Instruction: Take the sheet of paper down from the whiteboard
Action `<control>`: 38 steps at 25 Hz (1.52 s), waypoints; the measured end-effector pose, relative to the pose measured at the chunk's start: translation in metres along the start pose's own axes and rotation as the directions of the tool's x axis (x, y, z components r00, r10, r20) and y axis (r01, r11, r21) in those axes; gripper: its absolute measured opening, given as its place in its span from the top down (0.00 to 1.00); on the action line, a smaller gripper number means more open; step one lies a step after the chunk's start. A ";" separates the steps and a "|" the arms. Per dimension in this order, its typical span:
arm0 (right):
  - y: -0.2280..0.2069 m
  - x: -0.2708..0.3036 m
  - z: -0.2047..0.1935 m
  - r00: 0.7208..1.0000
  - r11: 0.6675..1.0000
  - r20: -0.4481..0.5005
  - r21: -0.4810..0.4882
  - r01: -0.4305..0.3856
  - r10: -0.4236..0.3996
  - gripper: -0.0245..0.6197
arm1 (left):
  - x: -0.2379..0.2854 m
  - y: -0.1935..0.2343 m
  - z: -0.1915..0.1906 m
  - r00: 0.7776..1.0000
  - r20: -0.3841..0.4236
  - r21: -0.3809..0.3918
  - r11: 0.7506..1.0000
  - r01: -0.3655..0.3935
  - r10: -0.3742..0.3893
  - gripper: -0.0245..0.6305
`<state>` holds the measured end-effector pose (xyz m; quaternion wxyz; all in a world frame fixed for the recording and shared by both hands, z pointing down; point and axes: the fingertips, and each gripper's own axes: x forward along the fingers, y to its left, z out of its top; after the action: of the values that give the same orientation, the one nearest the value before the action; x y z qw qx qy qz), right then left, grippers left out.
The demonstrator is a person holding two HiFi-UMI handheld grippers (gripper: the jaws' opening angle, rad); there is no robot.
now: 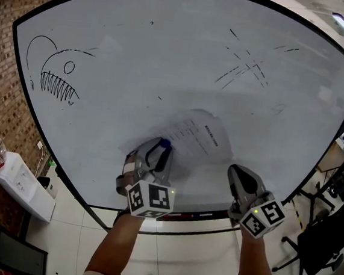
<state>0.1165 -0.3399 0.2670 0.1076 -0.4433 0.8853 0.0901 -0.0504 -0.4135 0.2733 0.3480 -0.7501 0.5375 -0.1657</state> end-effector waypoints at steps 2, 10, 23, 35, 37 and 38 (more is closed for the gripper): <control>-0.003 0.002 -0.003 1.000 1.000 -0.017 -0.007 0.002 -0.002 0.95 | 0.000 -0.001 -0.001 1.000 0.004 -0.018 1.000 0.003 -0.003 0.75; -0.031 0.001 -0.024 0.995 0.997 -0.080 -0.052 0.062 -0.066 0.74 | -0.001 0.000 0.000 0.999 0.026 -0.096 0.995 0.036 -0.034 0.77; -0.037 0.010 -0.032 0.995 0.999 -0.093 -0.026 0.031 -0.034 0.95 | -0.001 0.001 0.001 0.998 0.041 -0.142 0.988 0.055 -0.050 0.77; -0.031 -0.002 -0.023 0.997 0.999 -0.078 -0.030 0.021 -0.024 0.95 | -0.006 0.003 0.007 0.989 0.095 -0.274 0.953 0.132 -0.109 0.77; -0.031 -0.005 -0.022 0.996 0.999 -0.083 -0.029 0.027 -0.030 0.95 | -0.010 0.004 0.009 0.985 0.116 -0.316 0.936 0.156 -0.125 0.77; -0.031 -0.007 -0.024 0.995 0.999 -0.089 -0.027 0.034 -0.036 0.95 | -0.012 0.003 0.008 0.984 0.122 -0.337 0.927 0.166 -0.132 0.77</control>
<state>0.1431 -0.3586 0.2897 0.0638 -0.4636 0.8801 0.0796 -0.0517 -0.4001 0.2673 0.2227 -0.8454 0.4820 -0.0579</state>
